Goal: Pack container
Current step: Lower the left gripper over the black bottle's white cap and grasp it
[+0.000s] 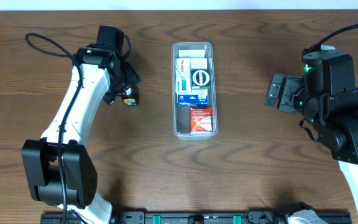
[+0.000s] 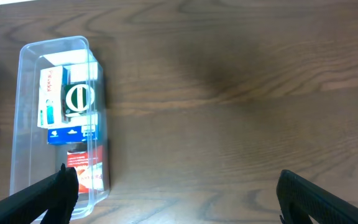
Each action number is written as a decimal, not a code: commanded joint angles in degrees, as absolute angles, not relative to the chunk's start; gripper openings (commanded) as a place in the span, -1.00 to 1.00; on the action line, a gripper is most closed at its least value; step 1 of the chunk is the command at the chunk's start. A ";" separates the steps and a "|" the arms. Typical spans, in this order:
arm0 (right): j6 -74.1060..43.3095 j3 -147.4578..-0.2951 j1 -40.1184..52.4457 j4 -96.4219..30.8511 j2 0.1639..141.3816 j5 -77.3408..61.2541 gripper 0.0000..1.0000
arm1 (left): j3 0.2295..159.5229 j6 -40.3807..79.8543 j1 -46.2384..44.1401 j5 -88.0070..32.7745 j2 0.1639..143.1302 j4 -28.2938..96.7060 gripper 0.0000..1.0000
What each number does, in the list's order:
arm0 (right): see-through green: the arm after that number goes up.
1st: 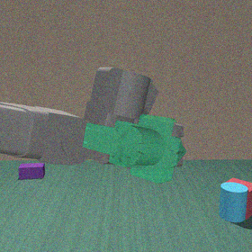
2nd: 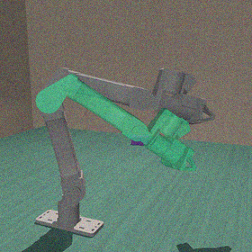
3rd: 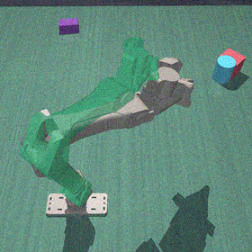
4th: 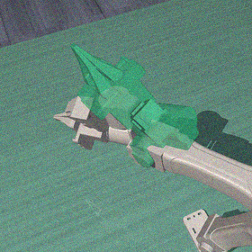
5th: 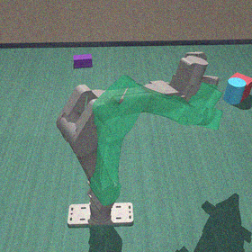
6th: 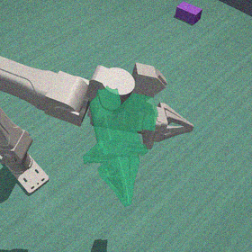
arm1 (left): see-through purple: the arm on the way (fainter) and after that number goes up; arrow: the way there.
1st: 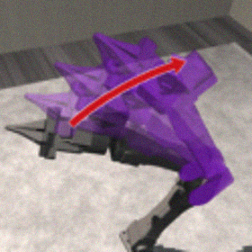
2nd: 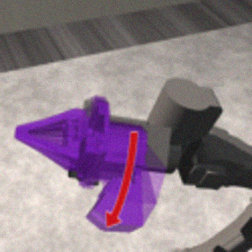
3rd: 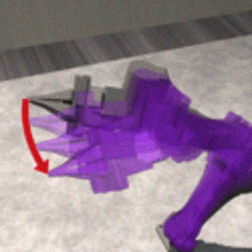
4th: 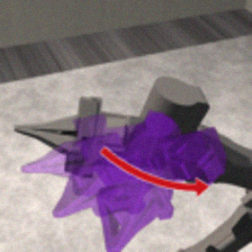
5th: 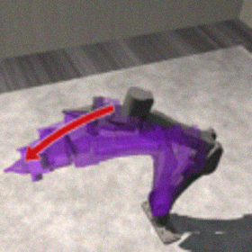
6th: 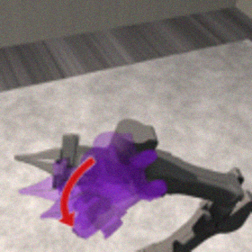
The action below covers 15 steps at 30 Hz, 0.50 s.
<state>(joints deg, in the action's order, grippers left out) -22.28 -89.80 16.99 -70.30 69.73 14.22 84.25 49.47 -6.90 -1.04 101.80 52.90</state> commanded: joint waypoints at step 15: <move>-21.58 -89.80 16.23 -70.30 69.76 15.18 0.98 | 82.67 89.78 -6.81 2.22 102.13 52.16 0.50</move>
<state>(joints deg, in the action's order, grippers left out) -22.28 -89.80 16.99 -70.30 69.73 14.22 82.94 84.64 -6.90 0.49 101.80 52.07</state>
